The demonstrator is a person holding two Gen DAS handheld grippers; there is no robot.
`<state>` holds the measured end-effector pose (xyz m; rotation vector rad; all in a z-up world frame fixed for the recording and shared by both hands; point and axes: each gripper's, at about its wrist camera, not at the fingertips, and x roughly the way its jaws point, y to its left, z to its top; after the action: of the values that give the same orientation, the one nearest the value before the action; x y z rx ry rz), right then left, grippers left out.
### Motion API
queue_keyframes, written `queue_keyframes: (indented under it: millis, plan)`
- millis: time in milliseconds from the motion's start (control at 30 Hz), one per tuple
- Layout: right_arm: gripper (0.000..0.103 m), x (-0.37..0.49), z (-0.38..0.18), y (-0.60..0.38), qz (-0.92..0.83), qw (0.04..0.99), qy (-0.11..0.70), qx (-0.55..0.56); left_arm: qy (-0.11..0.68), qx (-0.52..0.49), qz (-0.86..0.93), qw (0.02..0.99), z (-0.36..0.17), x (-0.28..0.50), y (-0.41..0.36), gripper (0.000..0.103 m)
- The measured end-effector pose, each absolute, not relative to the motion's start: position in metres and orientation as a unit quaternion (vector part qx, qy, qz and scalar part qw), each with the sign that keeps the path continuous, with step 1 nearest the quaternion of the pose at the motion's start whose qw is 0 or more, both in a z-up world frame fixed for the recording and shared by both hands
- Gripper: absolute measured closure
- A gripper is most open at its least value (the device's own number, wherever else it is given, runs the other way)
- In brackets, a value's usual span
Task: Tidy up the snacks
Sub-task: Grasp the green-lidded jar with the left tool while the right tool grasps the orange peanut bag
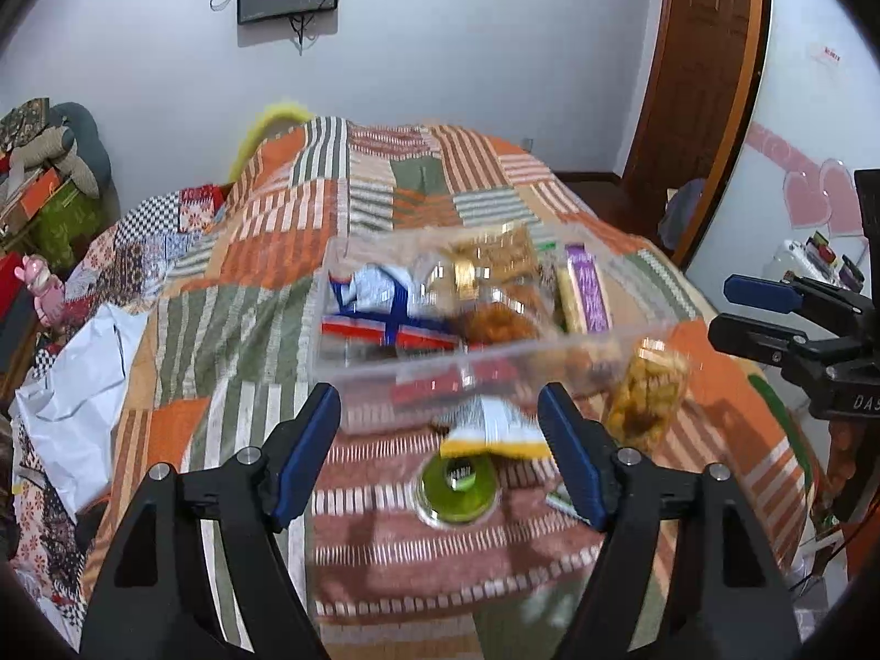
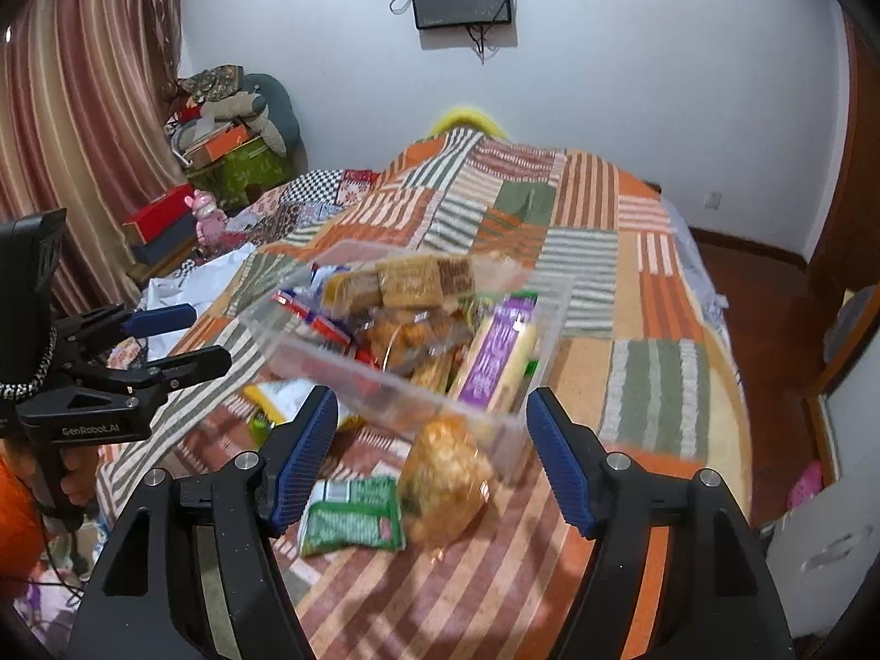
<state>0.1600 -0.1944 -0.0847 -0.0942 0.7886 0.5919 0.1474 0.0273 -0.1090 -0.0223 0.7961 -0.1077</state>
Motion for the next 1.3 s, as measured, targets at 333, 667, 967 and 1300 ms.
queue_keyframes:
  millis: [333, 667, 967, 1300]
  plan:
    - [0.035, 0.159, -0.125, -0.201, 0.274, 0.860, 0.430, -0.010, 0.441, -0.053, -0.043, 0.895, -0.159, 0.144, 0.039, 0.029]
    - [0.035, 0.166, -0.154, -0.203, 0.272, 0.841, 0.465, 0.040, 0.464, -0.065, -0.055, 0.882, -0.190, 0.154, 0.031, 0.042]
    - [0.055, 0.169, -0.160, -0.197, 0.277, 0.837, 0.468, 0.054, 0.462, -0.071, -0.069, 0.881, -0.195, 0.161, 0.028, 0.056]
    - [0.072, 0.167, -0.155, -0.197, 0.278, 0.840, 0.463, 0.057, 0.455, -0.075, -0.071, 0.884, -0.194, 0.154, 0.026, 0.057]
